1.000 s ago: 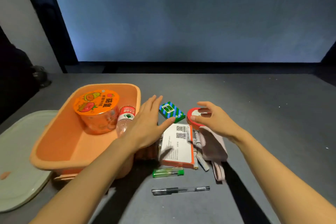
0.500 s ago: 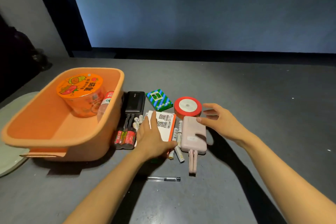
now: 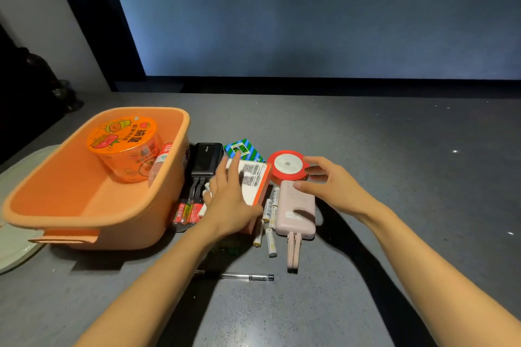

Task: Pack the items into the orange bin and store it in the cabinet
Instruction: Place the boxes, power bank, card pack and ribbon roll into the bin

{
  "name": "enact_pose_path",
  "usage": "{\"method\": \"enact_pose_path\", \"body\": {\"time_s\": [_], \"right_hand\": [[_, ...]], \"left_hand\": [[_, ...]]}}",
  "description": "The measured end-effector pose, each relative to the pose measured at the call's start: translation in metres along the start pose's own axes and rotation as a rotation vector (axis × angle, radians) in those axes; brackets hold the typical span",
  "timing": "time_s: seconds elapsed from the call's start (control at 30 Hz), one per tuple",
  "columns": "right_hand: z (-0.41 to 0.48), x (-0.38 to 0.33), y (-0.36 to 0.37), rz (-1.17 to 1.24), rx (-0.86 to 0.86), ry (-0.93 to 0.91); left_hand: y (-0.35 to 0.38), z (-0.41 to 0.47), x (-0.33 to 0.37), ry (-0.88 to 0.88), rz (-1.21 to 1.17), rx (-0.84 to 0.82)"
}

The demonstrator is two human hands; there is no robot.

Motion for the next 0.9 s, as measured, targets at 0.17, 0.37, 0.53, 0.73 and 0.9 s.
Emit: {"method": "enact_pose_path", "body": {"time_s": [0.17,0.37,0.53,0.73,0.9], "right_hand": [[0.01,-0.04,0.005,-0.048,-0.007,-0.131],[0.021,-0.122,0.037,-0.135,-0.065,-0.433],[0.035,-0.171,0.081,-0.089,-0.167,-0.474],[0.065,-0.203,0.149,-0.116,-0.078,-0.467],[0.079,-0.214,0.203,-0.261,-0.1,-0.435]], "left_hand": [[-0.076,0.016,0.016,0.137,-0.044,-0.084],[-0.167,0.017,0.012,0.075,-0.293,-0.284],[-0.221,0.011,-0.029,-0.014,-0.57,-0.236],[-0.271,0.026,-0.109,-0.049,-0.66,-0.003],[-0.28,0.03,-0.19,-0.133,-0.439,0.211]]}}
Point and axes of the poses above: each hand's wrist, its own z-axis towards the middle knuckle, its own y-axis out of the palm, x = y × z, the point moved 1 cm from there along z, towards the middle knuckle, and after that the axes turned 4 degrees about y, right-handed, at the moved point
